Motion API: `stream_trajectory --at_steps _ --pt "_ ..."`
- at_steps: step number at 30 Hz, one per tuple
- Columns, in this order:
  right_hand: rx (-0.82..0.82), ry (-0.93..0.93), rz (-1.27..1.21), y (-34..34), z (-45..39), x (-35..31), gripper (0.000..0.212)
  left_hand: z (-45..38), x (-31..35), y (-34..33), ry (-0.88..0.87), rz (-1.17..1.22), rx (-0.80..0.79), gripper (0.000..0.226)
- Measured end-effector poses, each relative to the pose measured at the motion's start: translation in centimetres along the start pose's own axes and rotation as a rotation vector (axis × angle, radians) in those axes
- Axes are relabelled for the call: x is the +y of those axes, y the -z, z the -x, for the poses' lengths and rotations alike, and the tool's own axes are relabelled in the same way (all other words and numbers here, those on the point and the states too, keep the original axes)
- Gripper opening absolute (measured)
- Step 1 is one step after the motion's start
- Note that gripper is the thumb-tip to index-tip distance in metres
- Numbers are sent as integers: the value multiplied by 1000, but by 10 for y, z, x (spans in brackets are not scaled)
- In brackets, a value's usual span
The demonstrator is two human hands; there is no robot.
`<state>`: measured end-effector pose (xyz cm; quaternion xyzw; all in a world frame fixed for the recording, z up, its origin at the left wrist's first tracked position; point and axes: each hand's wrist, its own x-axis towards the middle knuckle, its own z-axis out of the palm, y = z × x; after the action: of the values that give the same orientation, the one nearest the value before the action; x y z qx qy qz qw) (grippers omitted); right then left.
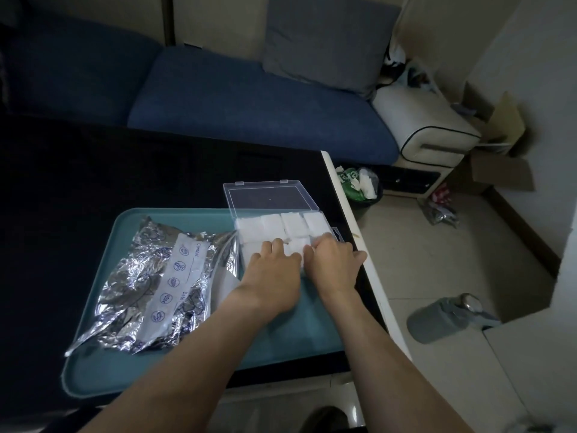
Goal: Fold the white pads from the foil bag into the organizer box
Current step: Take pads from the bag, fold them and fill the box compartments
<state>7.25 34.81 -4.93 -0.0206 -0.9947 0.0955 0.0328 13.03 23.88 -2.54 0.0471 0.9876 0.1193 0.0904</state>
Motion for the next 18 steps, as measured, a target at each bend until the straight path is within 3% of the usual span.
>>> stream_trajectory --at_steps 4,6,9,13,18 --pt "15 110 -79 -1 -2 1 18 -3 0 -6 -1 -75 4 40" --pt "-61 284 -252 1 -6 5 22 -6 -1 -7 -2 -84 9 40" --pt "-228 439 -251 11 -11 15 29 -8 -3 -8 -2 -86 1 41" --pt "-324 398 -159 21 -14 13 35 -10 -4 -11 -4 -115 -12 41" --pt "-401 239 -225 27 -21 2 40 -12 -8 -10 -19 -62 -48 43"
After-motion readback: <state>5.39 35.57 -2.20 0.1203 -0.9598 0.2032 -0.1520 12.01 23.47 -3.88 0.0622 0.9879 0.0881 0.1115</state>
